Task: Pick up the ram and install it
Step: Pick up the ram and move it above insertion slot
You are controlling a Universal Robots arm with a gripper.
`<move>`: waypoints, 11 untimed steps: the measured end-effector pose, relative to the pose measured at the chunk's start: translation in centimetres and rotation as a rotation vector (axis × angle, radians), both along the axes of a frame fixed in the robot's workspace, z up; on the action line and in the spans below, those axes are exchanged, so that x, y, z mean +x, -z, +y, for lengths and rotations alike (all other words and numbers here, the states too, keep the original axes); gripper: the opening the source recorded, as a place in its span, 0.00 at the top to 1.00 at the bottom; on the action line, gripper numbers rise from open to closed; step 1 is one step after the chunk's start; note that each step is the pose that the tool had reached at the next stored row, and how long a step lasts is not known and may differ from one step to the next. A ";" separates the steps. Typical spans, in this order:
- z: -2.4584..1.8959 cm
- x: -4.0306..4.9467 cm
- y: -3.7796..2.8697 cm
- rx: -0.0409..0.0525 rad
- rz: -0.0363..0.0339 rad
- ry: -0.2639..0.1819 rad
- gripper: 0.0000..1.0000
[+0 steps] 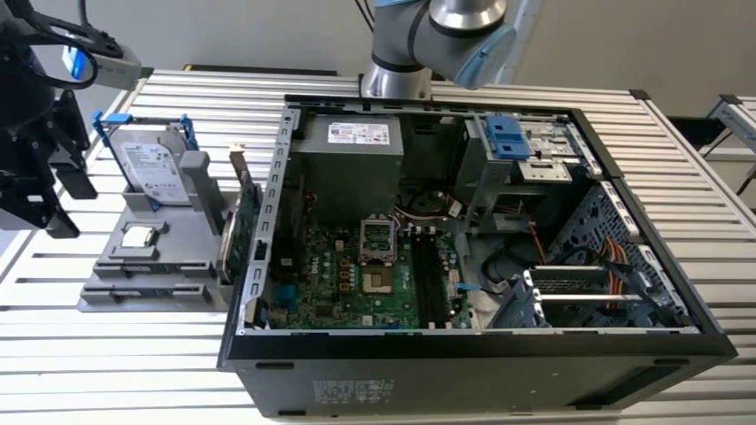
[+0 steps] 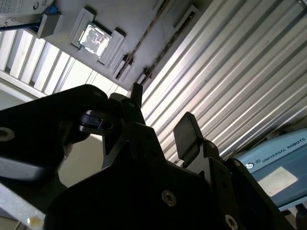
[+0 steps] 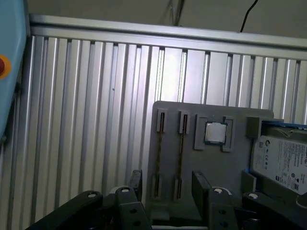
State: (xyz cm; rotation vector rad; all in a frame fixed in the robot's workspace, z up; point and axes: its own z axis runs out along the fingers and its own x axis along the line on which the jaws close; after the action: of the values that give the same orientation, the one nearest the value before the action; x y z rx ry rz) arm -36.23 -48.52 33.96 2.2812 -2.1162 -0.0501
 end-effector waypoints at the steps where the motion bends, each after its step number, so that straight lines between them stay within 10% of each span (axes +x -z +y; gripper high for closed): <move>1: 0.00 0.00 0.07 0.0000 0.0000 0.000 0.00; 11: 0.03 0.06 0.79 0.0000 0.0000 0.000 0.00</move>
State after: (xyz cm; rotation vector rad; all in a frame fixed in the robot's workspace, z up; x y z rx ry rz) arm -36.17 -48.48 33.17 2.2812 -2.1162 -0.0500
